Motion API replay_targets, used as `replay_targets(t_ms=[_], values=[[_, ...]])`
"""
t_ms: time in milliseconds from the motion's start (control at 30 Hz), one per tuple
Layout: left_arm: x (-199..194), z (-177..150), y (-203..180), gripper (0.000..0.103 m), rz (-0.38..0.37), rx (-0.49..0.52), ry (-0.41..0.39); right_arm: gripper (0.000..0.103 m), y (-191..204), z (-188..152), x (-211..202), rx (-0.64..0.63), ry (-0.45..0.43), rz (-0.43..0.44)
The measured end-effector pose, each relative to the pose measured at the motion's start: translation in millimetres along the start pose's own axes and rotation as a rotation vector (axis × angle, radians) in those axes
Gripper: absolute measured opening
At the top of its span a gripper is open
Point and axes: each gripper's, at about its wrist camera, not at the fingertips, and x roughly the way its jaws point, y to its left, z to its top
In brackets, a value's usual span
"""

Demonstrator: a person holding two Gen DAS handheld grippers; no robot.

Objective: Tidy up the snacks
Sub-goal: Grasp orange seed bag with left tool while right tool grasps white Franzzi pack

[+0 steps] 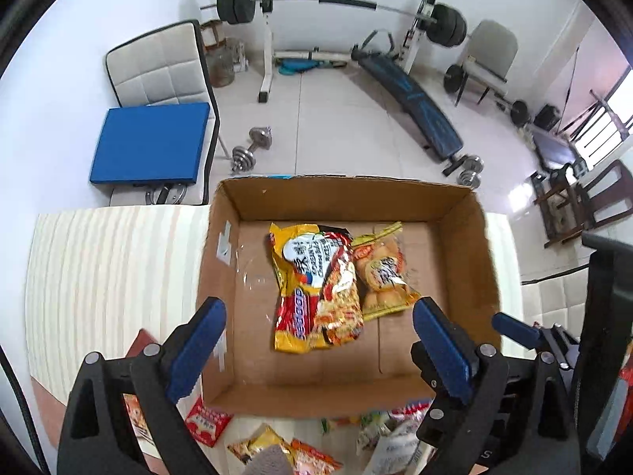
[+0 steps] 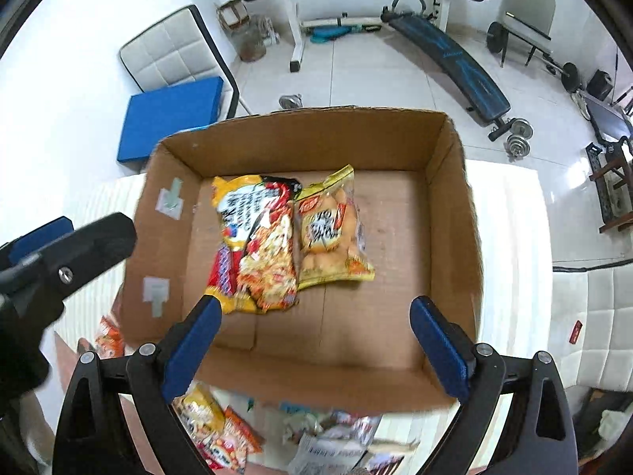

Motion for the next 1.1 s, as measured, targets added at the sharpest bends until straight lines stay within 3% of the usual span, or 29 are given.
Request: replay_targets(t_ms=[167,300,433,567,700,900,1100], values=[[-27,-48,6,0.097,0.006,0.021,-0.012,0.098,-8,-50,-16,0.058,0.04,0.017],[-27,-96,11,0.097,0.044,0.085,0.028,0.098,-21,-100,-11,0.116,0.094,0.003],[0,-146,14,0.097,0.12,0.223,0.105,0.098,-42,-149,7,0.215,0.178,0.004],[44,-185,27,0.097,0.15,0.315,0.227,0.098,-63,-190,28,0.324,0.237,0.008],[81,-208,42,0.097,0.176,0.356,0.307,0.098,-75,-217,47,0.389,0.273,0.0],[121,-221,48,0.097,0.148,0.418,0.416,0.098,-88,-239,71,0.447,0.303,-0.014],[145,-219,43,0.097,0.13,0.441,0.448,0.098,-102,-249,89,0.498,0.315,-0.023]])
